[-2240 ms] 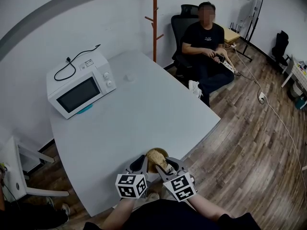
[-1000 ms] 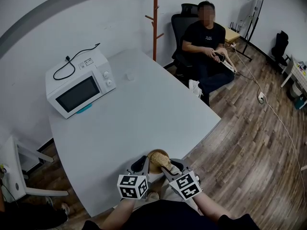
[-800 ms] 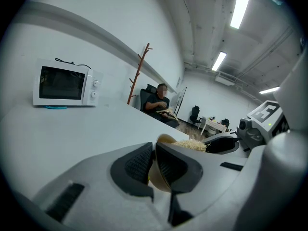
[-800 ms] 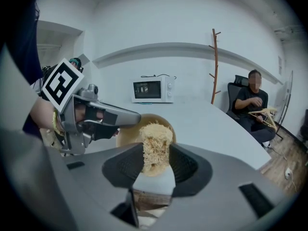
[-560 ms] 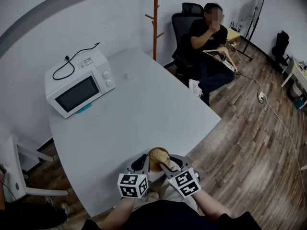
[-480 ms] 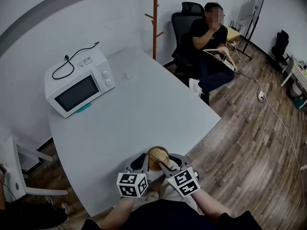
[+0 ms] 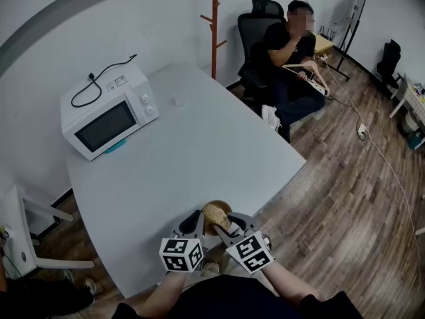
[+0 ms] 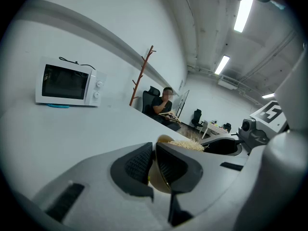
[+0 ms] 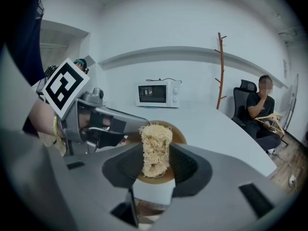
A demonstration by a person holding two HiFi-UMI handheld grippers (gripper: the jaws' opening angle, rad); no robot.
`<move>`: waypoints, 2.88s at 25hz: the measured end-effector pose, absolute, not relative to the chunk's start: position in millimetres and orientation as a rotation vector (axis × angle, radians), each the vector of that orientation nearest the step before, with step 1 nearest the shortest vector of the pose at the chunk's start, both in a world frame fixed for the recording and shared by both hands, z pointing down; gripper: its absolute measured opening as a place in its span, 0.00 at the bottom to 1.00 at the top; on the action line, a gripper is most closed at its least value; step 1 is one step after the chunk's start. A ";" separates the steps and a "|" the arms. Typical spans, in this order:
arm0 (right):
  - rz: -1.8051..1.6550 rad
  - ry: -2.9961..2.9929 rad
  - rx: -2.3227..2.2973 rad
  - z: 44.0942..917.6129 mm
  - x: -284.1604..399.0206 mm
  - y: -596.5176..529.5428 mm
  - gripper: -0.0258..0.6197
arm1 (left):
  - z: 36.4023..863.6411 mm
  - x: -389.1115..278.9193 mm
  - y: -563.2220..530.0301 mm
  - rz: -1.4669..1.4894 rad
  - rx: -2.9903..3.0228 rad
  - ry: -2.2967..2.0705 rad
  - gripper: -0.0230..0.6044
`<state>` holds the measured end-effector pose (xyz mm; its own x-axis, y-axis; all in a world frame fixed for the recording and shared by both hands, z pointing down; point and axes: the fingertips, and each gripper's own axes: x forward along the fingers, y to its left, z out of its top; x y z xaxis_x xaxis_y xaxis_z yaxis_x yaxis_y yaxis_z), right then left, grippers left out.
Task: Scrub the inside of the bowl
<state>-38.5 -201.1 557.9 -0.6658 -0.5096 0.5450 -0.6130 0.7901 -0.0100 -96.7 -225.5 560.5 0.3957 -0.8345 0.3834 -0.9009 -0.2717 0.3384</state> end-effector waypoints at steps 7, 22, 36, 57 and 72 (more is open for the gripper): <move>0.258 -2.447 0.786 561.6 -42.7 -194.2 0.29 | 562.4 -99.2 -224.0 0.164 2.137 -1.484 0.09; 0.225 -2.374 0.707 570.2 -33.3 -191.7 0.29 | 565.2 -104.0 -228.3 0.139 2.125 -1.484 0.09; 0.242 -2.327 0.791 574.7 -12.5 -204.8 0.29 | 574.4 -96.6 -227.2 0.174 2.146 -1.445 0.09; 0.381 -2.389 1.005 571.6 23.5 -201.8 0.29 | 622.4 -110.6 -248.4 0.214 1.977 -1.493 0.09; 0.460 -2.370 1.119 573.9 59.9 -194.0 0.29 | 652.5 -114.4 -261.7 0.252 1.877 -1.569 0.09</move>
